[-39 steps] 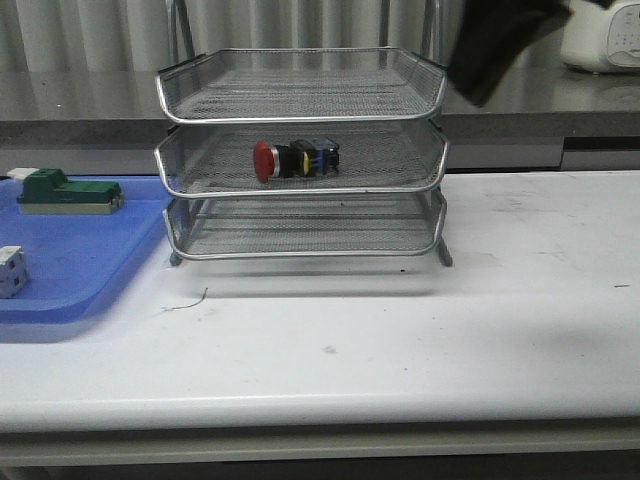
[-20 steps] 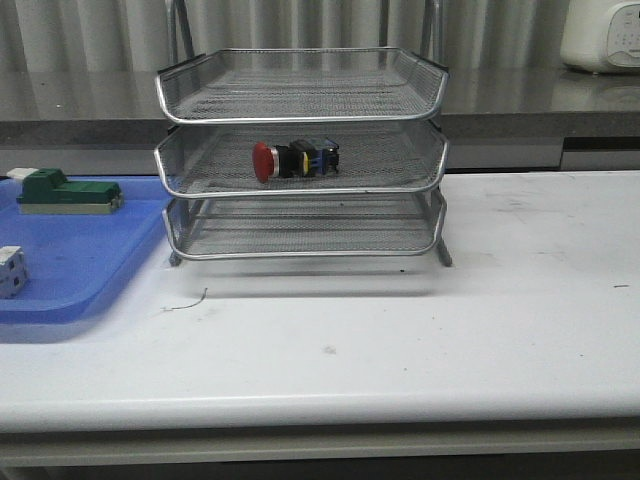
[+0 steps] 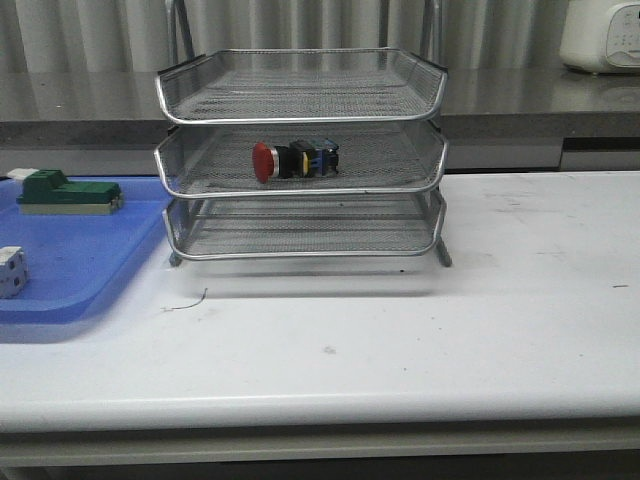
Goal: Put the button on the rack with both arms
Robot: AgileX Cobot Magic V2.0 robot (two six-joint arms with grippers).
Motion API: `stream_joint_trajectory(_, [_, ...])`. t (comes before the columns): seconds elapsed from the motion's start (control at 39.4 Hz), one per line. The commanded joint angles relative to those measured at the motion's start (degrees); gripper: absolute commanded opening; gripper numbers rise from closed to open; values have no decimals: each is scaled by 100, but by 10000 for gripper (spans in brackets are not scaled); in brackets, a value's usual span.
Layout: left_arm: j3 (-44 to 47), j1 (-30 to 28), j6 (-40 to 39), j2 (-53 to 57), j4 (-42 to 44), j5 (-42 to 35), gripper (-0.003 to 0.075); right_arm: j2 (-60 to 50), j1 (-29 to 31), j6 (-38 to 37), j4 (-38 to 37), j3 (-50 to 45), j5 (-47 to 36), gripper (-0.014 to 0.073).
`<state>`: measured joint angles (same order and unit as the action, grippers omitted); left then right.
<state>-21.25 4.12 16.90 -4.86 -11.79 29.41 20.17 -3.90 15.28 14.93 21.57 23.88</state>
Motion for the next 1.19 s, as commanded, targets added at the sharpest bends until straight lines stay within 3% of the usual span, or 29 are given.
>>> stream_joint_trajectory(0.0, [-155, -10, -45, -64, -106, -458, -19, -319, 43, 20, -33, 90, -520, -60])
stream_joint_trajectory(1.17, [-155, -10, -45, -64, -106, -458, -19, -473, 43, 20, -33, 90, -512, -60])
